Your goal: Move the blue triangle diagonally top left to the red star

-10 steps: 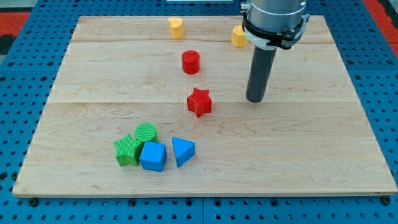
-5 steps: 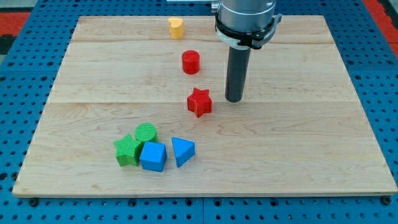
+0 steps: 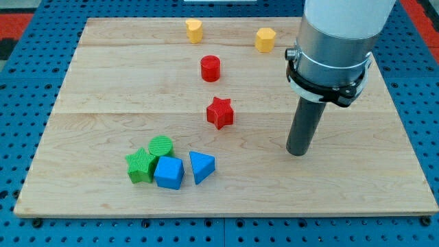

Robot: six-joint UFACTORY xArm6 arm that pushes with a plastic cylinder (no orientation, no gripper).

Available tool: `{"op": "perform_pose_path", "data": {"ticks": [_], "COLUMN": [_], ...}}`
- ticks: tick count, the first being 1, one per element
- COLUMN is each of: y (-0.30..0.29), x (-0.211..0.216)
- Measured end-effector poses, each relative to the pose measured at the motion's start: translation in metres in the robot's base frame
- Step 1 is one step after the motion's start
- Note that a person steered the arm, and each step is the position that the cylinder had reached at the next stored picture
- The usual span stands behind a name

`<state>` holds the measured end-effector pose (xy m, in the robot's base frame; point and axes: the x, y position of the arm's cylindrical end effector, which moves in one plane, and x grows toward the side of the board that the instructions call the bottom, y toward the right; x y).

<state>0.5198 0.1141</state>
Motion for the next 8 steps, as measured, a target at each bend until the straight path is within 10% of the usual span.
{"op": "perform_pose_path", "data": {"ticks": [2, 4, 7, 8], "y": [-0.033, -0.157, -0.153, -0.142], "x": [0.098, 0.037, -0.068, 0.024]}}
